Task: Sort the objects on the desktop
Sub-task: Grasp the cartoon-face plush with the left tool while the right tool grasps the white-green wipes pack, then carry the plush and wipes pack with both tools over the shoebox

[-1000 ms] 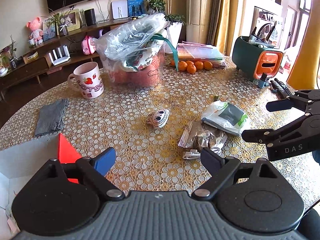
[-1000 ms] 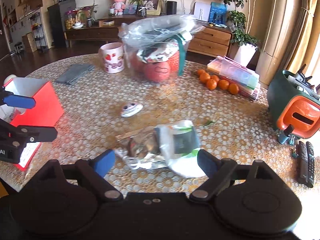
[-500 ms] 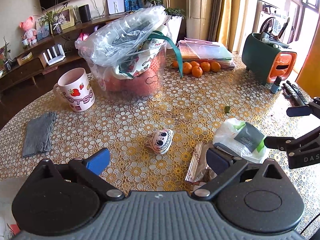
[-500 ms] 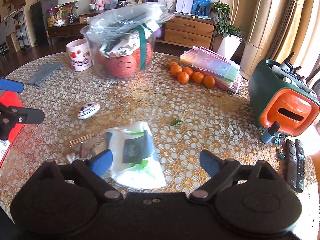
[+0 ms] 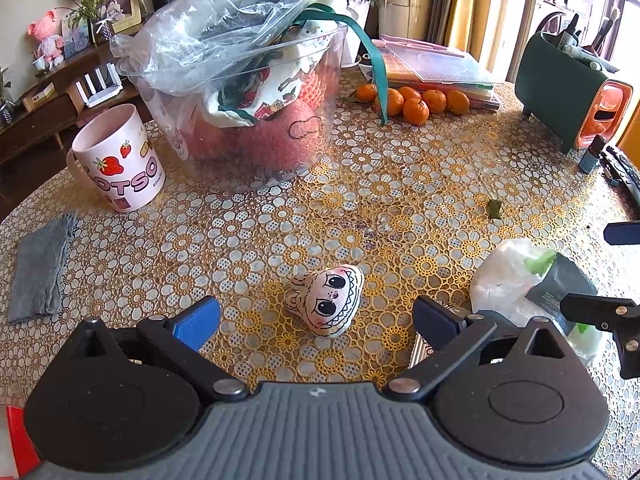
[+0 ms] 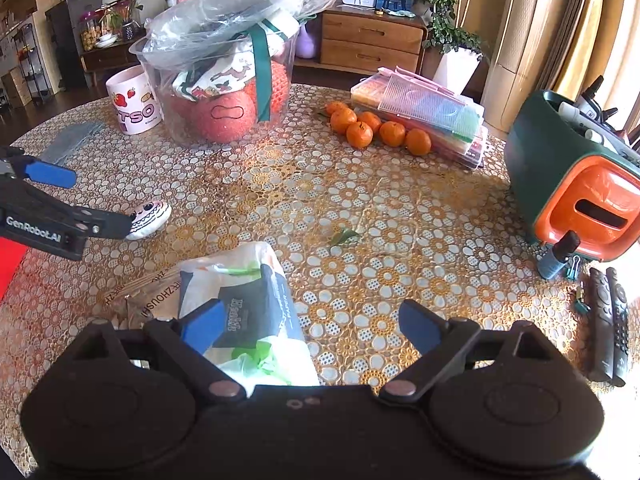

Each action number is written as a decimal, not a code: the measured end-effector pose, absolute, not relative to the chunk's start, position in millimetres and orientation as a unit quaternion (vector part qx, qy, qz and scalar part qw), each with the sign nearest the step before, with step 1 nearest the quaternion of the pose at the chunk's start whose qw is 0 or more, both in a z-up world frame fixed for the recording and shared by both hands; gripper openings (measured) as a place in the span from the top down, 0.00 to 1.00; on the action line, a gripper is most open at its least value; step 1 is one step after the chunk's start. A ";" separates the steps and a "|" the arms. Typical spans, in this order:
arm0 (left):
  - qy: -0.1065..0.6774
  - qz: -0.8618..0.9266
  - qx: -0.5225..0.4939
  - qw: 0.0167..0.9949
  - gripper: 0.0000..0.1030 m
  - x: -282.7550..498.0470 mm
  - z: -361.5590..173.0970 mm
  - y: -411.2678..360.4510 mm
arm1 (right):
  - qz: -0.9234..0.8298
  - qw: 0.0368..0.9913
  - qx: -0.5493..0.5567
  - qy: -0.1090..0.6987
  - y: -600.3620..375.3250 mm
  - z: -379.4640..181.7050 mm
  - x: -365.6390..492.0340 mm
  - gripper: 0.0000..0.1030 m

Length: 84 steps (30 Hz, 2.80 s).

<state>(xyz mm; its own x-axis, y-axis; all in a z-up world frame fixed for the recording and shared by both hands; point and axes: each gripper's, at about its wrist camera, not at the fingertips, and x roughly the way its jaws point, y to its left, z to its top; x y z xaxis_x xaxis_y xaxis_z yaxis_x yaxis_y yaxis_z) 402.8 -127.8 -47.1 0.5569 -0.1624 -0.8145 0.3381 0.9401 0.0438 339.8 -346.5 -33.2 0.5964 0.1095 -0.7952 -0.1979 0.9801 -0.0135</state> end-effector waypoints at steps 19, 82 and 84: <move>0.464 -0.141 0.101 0.869 0.01 427.2 -89.0 -141.7 | 0.101 0.881 -0.015 0.461 -342.8 -57.1 349.8 0.22; 0.410 -0.186 0.084 0.889 0.53 285.4 36.2 -81.6 | 0.117 0.910 -0.029 0.396 -284.5 42.7 258.8 1.00; 0.407 -0.183 0.083 0.891 0.53 278.2 40.9 -72.7 | 0.127 0.910 -0.033 0.394 -273.5 47.2 253.3 1.00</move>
